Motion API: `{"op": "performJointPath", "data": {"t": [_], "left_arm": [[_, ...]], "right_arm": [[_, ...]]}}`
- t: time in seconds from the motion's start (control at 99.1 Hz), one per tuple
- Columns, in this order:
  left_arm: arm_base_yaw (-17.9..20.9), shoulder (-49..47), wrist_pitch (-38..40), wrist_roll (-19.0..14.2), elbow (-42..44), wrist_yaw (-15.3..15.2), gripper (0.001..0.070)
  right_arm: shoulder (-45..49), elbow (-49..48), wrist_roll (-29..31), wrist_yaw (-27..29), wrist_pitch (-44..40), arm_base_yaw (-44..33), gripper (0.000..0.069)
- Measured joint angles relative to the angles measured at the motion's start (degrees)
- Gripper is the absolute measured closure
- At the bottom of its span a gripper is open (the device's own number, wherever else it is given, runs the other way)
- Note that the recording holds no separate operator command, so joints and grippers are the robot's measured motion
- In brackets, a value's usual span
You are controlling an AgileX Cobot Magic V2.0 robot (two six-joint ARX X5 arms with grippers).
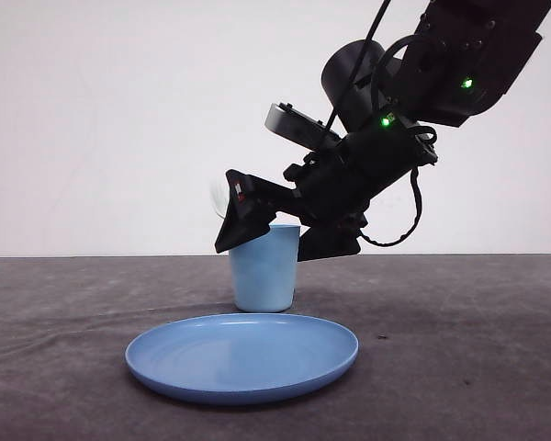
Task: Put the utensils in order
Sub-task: 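Lower the right gripper around the cup rim and close it, then lift the cup with the right gripper and carry it over the plate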
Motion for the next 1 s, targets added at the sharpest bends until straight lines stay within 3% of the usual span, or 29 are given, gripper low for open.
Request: {"op": "performJointPath", "data": {"t": [0.091, 0.182, 0.525, 0.787, 0.898, 0.999], "left_arm": [[0.0, 0.0, 0.0, 0.0, 0.0, 0.0, 0.047], [0.0, 0.0, 0.0, 0.0, 0.0, 0.0, 0.047], [0.0, 0.0, 0.02, 0.04, 0.0, 0.0, 0.047], [0.0, 0.0, 0.02, 0.46, 0.0, 0.0, 0.047], [0.0, 0.0, 0.09, 0.85, 0.0, 0.0, 0.047], [0.0, 0.0, 0.11, 0.9, 0.0, 0.0, 0.047]], "right_arm": [[0.0, 0.0, -0.68, 0.35, -0.13, 0.02, 0.0173], [-0.02, 0.04, -1.55, 1.01, -0.15, 0.2, 0.0226], [-2.78, 0.04, -2.73, 1.4, -3.76, 0.94, 0.0228], [-15.12, 0.04, -2.69, 1.51, -13.81, 1.14, 0.0228], [-20.52, -0.04, -2.67, 4.09, -20.61, 2.36, 0.0228], [-25.94, -2.27, -2.64, 5.33, -21.4, 4.37, 0.0228]]}}
